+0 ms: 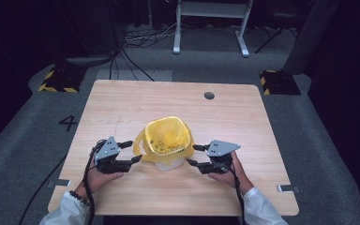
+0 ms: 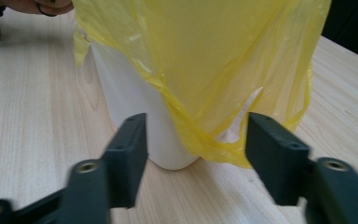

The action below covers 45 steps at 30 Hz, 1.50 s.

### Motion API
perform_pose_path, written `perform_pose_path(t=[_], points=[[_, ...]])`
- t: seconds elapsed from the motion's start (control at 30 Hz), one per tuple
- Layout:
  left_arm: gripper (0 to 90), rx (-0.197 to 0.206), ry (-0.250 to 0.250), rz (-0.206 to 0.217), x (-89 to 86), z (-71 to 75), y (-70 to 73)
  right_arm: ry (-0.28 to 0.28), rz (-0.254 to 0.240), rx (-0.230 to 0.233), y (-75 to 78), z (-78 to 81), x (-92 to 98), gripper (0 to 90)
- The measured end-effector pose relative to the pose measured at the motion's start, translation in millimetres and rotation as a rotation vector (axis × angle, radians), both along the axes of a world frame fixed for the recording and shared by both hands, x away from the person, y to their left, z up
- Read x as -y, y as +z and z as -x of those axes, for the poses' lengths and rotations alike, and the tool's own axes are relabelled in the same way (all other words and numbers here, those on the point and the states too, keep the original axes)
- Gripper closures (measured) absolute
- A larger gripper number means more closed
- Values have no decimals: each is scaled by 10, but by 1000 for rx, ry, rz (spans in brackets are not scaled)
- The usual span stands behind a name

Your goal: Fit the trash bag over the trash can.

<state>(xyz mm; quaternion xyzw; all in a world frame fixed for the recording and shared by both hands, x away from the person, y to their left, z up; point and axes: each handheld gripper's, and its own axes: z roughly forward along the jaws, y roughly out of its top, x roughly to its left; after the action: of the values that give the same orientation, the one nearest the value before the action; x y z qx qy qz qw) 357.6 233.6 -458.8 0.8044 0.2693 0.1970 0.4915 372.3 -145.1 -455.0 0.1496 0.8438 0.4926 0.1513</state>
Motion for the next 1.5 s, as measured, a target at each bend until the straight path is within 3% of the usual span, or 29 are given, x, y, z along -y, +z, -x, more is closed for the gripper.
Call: perform_pose_path(t=[0.13, 0.17, 0.27, 0.5, 0.67, 0.7, 0.77, 0.83, 0.9, 1.0, 1.1, 1.13, 1.2, 1.27, 1.3, 1.37, 1.43, 1.5], points=[[363, -6, 11, 17, 61, -200, -16, -1, -8, -54, -66, -39, -83, 286], [360, -28, -1, 28, 74, -252, -34, -2, -5, -60, -79, -43, -103, 284], [343, -58, -10, 33, 128, -375, -94, -8, -7, -71, -101, -47, -145, 284], [355, -33, -40, 11, 303, -492, -87, -2, 4, -79, -109, 7, -137, 339], [366, -57, -61, 22, 441, -616, -116, -3, -10, -89, -125, 74, -31, 357], [366, -57, -61, 22, 441, -616, -116, -3, -10, -89, -125, 74, -31, 357], [343, -76, -72, -22, 535, -625, -111, -8, -6, -93, -137, 124, 36, 352], [303, -64, -88, -45, 515, -580, -73, -25, -6, -87, -134, 163, 100, 336], [283, -73, -106, -31, 423, -517, -51, -37, -21, -89, -129, 197, 183, 334], [230, -109, -101, -65, 277, -392, -54, -61, -42, -90, -110, 245, 319, 330], [227, -94, -80, -81, 172, -285, -51, -77, -63, -90, -86, 272, 411, 328], [225, -112, -66, -42, 43, -186, -47, -84, -75, -95, -71, 288, 471, 319], [220, -106, -57, 1, -85, -91, -45, -84, -84, -102, -60, 300, 523, 315], [211, -115, -47, 65, -155, -61, -45, -93, -91, -101, -52, 306, 559, 315], [205, -115, -47, 65, -155, -61, -45, -93, -91, -101, -52, 306, 559, 315], [208, -100, -61, 140, -110, -91, 35, -111, -109, -92, -28, 280, 552, 329], [217, -67, -66, 143, -8, -120, 125, -107, -128, -92, -8, 267, 519, 337], [220, -45, -74, 147, 82, -135, 209, -118, -111, -81, 2, 270, 472, 338]])
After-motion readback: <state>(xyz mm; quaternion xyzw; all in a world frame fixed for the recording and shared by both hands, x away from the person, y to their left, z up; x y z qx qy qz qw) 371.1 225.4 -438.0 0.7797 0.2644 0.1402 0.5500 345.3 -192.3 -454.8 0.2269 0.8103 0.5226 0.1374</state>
